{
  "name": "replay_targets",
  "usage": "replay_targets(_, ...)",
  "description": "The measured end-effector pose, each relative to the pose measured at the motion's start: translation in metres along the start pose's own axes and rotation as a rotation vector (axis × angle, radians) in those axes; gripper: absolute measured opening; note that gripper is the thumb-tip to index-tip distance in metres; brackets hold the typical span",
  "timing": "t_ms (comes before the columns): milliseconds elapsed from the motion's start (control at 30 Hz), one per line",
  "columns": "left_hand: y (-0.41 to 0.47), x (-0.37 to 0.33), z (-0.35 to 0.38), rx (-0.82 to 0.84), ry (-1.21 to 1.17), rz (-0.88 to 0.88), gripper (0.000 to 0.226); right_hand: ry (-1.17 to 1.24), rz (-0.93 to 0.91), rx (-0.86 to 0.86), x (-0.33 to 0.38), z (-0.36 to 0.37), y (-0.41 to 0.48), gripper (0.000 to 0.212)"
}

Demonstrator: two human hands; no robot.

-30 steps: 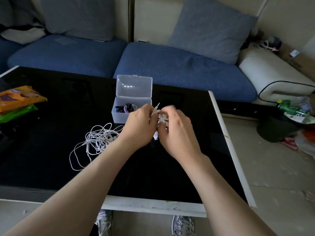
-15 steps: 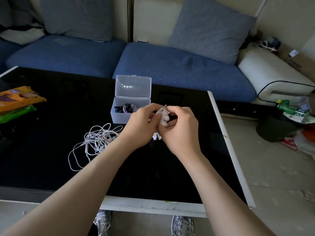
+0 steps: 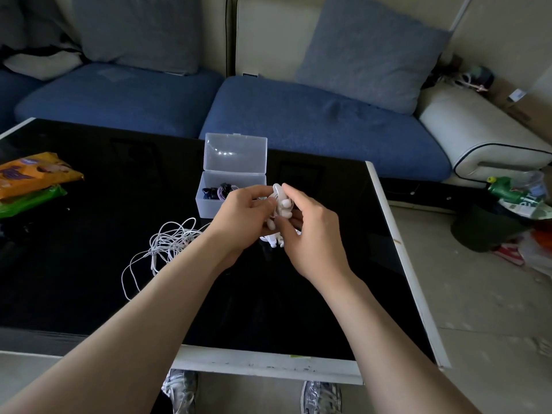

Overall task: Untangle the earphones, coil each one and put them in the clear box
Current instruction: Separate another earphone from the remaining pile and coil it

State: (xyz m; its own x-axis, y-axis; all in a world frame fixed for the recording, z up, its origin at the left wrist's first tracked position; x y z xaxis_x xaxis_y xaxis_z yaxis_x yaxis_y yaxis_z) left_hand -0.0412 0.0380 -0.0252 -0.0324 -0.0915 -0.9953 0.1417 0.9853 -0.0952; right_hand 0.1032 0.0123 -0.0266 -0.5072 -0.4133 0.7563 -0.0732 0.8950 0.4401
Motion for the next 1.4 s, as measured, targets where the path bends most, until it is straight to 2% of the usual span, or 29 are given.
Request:
replay_targets(167, 0.0, -0.002, 0.001, -0.074, 0.007, -0.028, 0.023, -0.02, -0.003, -0.072, -0.004, 0.004, 0.004, 0.006)
replay_targets(267, 0.001, -0.003, 0.0, -0.129, 0.014, -0.031, 0.022, 0.03, 0.03, -0.112, 0.002, 0.006, 0.003, 0.004)
replay_targets(400, -0.002, -0.006, -0.003, -0.196, 0.186, 0.068, 0.023, 0.044, 0.044, -0.114, 0.007, 0.007, 0.002, 0.008)
replay_targets(500, -0.007, -0.008, -0.005, -0.231, 0.218, 0.101, 0.026, 0.045, 0.057, -0.103, 0.01, 0.007, 0.002, 0.008)
replay_targets(800, -0.011, -0.014, -0.01, -0.3, 0.331, 0.156, 0.026, 0.01, 0.176, -0.149, 0.011, 0.009, 0.005, 0.025)
replay_targets(933, -0.009, -0.014, -0.012, -0.277, 0.317, 0.134, 0.026, 0.036, 0.18, -0.159, 0.011, 0.01, 0.006, 0.03)
replay_targets(1033, -0.008, -0.011, -0.018, -0.239, 0.402, 0.119, 0.027, 0.075, 0.126, -0.083, 0.012, 0.011, 0.004, 0.033)
replay_targets(1167, -0.004, -0.008, -0.024, -0.166, 0.528, 0.163, 0.037, 0.041, 0.07, 0.014, 0.005, 0.014, 0.004, 0.051)
replay_targets(1233, -0.003, -0.005, -0.025, -0.158, 0.526, 0.155, 0.039, 0.022, 0.06, 0.036, 0.003, 0.016, 0.006, 0.055)
replay_targets(1300, -0.003, -0.004, -0.028, -0.177, 0.511, 0.155, 0.031, 0.042, 0.061, 0.064, 0.004, 0.019, 0.008, 0.056)
replay_targets(1400, -0.005, -0.007, -0.036, -0.207, 0.28, 0.084, 0.02, 0.071, 0.081, 0.091, 0.006, 0.022, 0.011, 0.054)
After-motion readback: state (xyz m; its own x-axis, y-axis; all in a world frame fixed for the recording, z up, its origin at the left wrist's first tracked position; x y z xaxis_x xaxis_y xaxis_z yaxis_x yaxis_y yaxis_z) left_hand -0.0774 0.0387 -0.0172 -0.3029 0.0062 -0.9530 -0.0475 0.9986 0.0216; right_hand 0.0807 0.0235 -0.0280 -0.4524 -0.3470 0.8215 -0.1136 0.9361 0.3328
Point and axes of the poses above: each hand's wrist, its own y-axis towards the middle knuckle, its own z-axis out of the palm, x = y × z, the point moved 2 cm from there along y, towards the middle knuckle, and after that the axes turned 1 degree about y, right-handed, at the moved point
